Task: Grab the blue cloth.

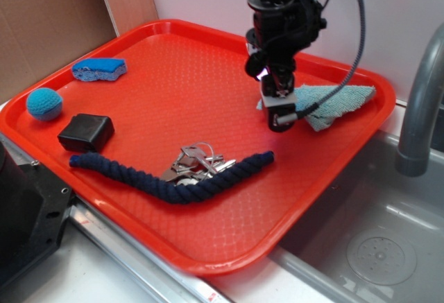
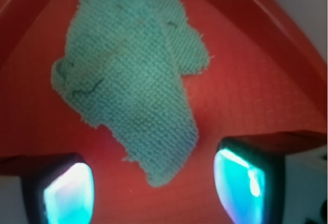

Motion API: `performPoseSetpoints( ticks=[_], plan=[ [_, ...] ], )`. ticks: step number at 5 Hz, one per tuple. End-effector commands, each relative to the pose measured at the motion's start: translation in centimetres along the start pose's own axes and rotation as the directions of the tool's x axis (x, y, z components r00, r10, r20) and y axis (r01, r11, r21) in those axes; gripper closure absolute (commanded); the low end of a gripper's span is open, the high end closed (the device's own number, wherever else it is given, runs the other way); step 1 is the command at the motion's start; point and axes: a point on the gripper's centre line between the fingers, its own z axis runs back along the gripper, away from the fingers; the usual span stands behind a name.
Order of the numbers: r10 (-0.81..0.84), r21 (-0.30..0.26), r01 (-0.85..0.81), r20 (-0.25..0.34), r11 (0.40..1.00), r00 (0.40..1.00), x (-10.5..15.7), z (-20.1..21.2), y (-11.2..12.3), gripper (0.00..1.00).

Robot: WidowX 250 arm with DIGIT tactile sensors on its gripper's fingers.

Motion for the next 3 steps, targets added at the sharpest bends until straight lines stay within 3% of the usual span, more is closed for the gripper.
performPoseSetpoints(
  ticks=[1, 2, 3],
  plan=[
    [-0.007, 0.012, 0.006, 0.042, 1.0, 0.999, 1.0, 1.6, -0.9, 0.0],
    [-0.007, 0.012, 0.006, 0.042, 1.0, 0.999, 1.0, 1.6, -0.9, 0.0],
    [-0.091, -0.004, 0.092, 0.083, 0.996, 0.992, 2.3, 0.9, -2.3, 0.0]
  ],
)
